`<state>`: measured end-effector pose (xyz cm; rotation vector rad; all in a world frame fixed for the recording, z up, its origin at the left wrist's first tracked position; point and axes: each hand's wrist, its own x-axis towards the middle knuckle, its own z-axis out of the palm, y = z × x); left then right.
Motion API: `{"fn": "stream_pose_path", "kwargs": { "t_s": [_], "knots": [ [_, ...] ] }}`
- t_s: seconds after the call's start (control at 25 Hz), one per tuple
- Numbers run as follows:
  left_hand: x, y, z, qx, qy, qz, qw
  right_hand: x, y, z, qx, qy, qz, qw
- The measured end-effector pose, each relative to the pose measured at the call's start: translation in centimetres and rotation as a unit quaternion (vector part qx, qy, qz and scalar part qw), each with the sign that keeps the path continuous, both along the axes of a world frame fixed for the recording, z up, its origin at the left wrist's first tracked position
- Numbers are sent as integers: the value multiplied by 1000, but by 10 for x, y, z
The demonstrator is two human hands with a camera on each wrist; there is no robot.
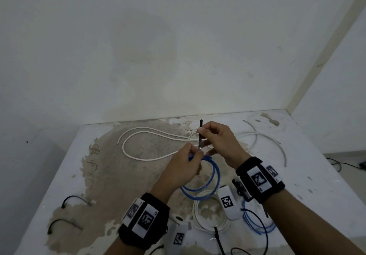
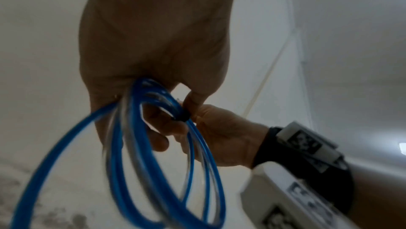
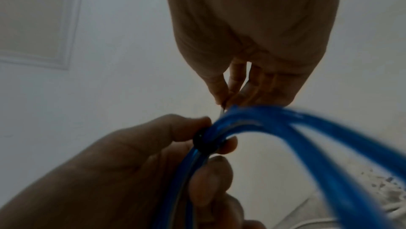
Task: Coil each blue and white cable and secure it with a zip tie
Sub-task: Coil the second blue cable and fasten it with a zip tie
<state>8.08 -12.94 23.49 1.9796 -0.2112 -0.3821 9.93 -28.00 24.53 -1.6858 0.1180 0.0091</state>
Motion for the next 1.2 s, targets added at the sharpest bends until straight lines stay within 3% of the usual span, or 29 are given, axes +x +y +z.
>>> {"fn": "stream_pose_path", "kwargs": {
  "t_s": [0.04,0.12,0.2,0.32,0.52,0.68,0.8,1.0,1.12,1.2],
  "knots": [
    [3,3,0,38,-20,-3,999,-1,0,2,11,1,6,1000],
    [9,8,2,7,-34,31,999,-7,1,5,25,2,12,1000],
    [13,12,3,-133,14,100,986,-20,3,1,3,17,30,999],
    [14,13,3,-291,52,185,937,-46,22,-16,47,19,33,998],
    [5,4,1,-233,63,172,955,-47,40,-27,179,-21,-161,970],
    [11,5,-1,-192,39,208,958,-50,51,-24,286,-1,-146,947],
    [14,11,0,-162,14,182,970,-48,46,-21,358,24,-148,922],
    [15,14,4,-139,24,158,977,-54,48,-21,255,27,-149,955],
    [9,7,-1,-104,-3,155,982,-51,52,-22,240,14,-191,952],
    [4,4,-2,-127,23,146,981,-46,49,-25,246,16,-234,940]
  ]
}}
